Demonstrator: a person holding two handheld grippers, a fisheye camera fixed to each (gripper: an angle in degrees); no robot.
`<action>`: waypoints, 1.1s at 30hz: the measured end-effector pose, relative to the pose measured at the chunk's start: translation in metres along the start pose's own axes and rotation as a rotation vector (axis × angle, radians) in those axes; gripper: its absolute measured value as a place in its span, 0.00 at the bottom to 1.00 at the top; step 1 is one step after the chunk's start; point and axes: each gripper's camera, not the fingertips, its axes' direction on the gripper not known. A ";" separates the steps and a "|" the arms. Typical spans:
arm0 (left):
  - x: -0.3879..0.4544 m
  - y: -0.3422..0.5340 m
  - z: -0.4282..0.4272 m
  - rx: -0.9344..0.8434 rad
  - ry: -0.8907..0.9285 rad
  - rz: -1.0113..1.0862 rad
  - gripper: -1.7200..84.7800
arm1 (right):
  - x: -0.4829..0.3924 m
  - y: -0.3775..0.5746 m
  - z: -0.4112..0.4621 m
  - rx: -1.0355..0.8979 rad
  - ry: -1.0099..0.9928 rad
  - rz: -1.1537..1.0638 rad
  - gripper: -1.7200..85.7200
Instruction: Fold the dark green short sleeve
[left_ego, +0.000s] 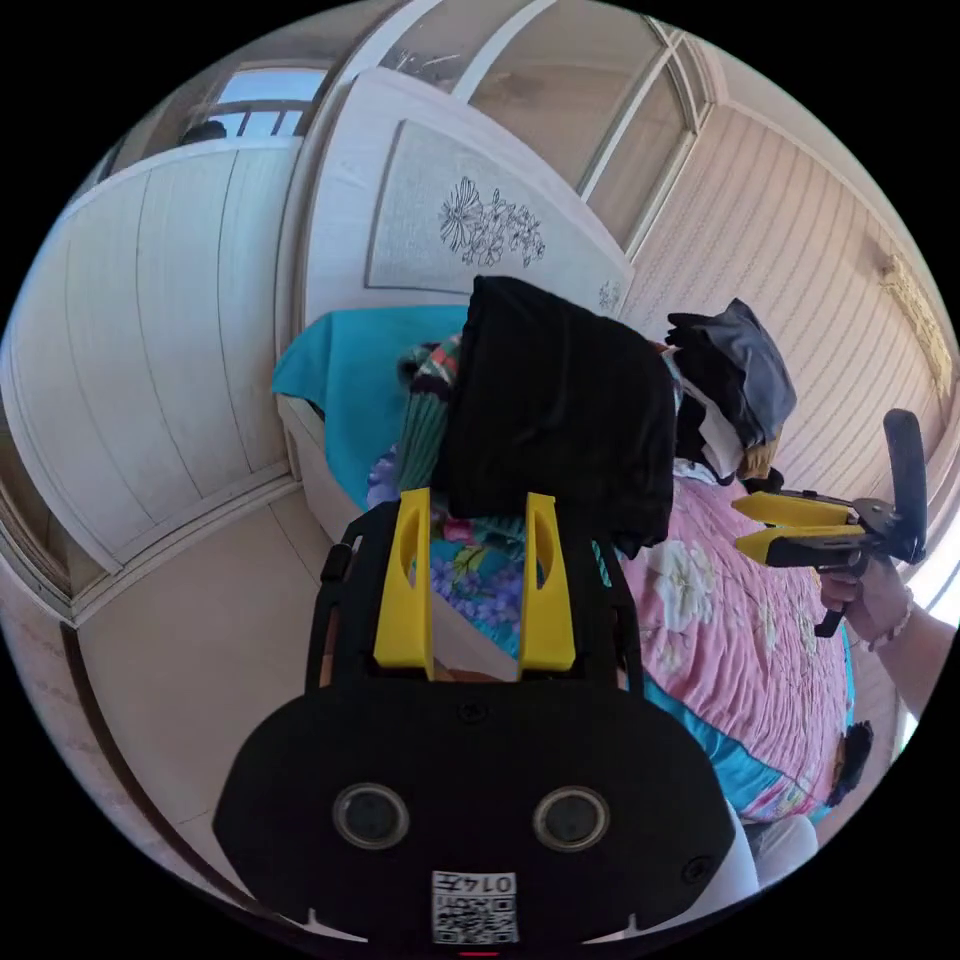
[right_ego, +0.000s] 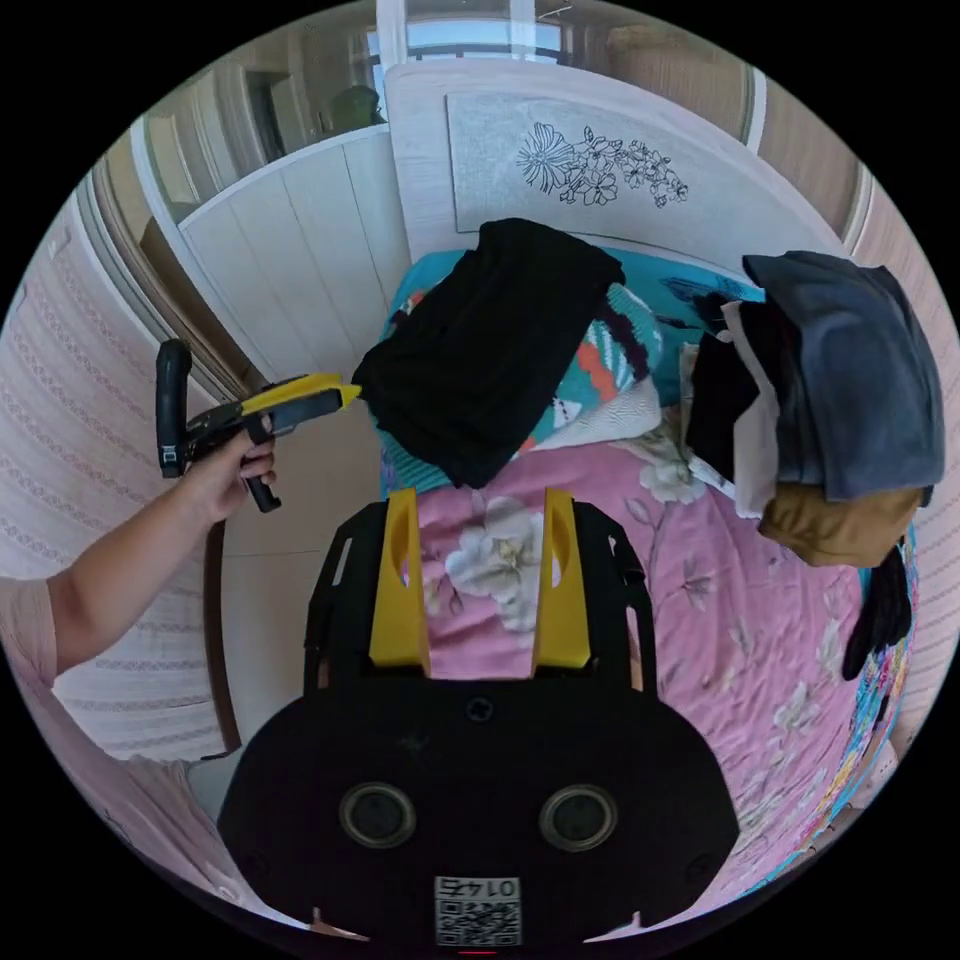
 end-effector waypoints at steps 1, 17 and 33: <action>-0.004 -0.007 0.008 -0.030 0.028 0.001 0.17 | 0.003 -0.012 0.018 -0.010 -0.001 0.013 0.21; -0.026 -0.058 -0.003 -0.033 0.095 0.010 0.05 | 0.036 0.009 -0.002 0.124 -0.084 0.081 0.04; 0.224 -0.071 -0.091 0.108 0.554 0.588 0.01 | 0.103 0.244 -0.234 0.392 0.077 0.249 0.04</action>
